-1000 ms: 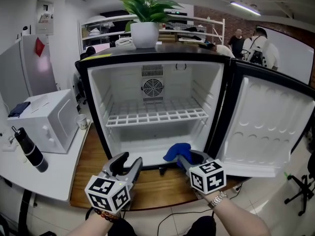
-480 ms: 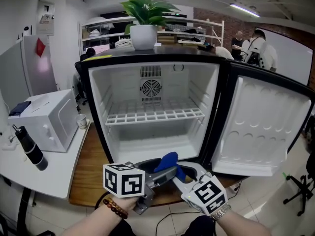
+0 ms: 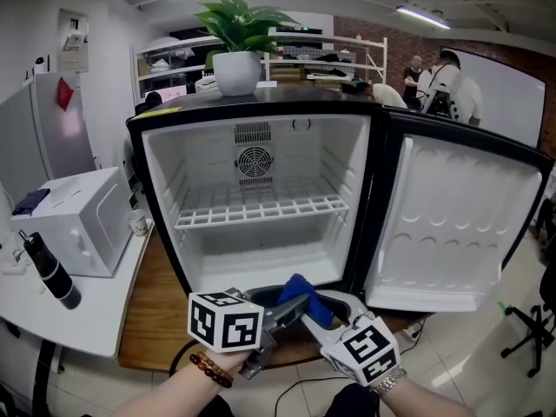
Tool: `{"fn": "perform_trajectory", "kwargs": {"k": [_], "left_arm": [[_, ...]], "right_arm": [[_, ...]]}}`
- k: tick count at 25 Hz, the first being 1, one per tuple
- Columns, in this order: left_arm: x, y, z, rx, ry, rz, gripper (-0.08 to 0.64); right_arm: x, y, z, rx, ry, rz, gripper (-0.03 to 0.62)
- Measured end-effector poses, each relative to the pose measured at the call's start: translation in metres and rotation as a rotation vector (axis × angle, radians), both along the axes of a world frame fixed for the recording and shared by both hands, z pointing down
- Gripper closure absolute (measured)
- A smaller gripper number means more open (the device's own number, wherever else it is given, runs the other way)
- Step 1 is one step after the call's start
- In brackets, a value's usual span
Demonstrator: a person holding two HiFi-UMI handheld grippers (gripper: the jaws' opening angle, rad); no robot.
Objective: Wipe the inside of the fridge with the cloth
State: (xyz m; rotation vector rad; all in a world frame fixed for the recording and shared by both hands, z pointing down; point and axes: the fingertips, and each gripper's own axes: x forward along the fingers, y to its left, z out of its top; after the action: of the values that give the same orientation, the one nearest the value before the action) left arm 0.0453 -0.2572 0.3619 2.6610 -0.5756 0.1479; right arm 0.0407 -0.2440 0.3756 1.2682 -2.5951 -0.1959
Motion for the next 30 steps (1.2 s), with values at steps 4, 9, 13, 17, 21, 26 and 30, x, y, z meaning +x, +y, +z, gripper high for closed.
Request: {"fn": "perform_trajectory", "kwargs": {"k": [4,9,13,17,21,26,30], "left_arm": [[0.009,-0.013,-0.004,0.088,-0.041,-0.05,0.423],[0.024,-0.035,-0.012,0.228,-0.104,-0.11,0.43],[0.043,-0.049,-0.015,0.311,-0.138,-0.121,0.433],[0.062,-0.062,-0.015,0.376,-0.182,-0.124,0.434],[0.075,-0.08,-0.012,0.416,-0.224,-0.138,0.436],[0.091,-0.1,-0.008,0.438,-0.251,-0.138,0.436],[0.101,-0.114,-0.002,0.447,-0.269,-0.13,0.436]], "right_arm": [[0.024,-0.003,0.006,-0.02,-0.027,0.071,0.443],[0.051,-0.005,0.022,-0.067,-0.047,0.153,0.443],[0.059,-0.003,0.031,-0.086,-0.052,0.178,0.447],[0.065,-0.002,0.035,-0.091,-0.056,0.196,0.477],[0.068,-0.002,0.039,-0.092,-0.064,0.206,0.506],[0.07,-0.002,0.038,-0.082,-0.073,0.207,0.528],[0.074,-0.003,0.038,-0.08,-0.08,0.211,0.535]]}}
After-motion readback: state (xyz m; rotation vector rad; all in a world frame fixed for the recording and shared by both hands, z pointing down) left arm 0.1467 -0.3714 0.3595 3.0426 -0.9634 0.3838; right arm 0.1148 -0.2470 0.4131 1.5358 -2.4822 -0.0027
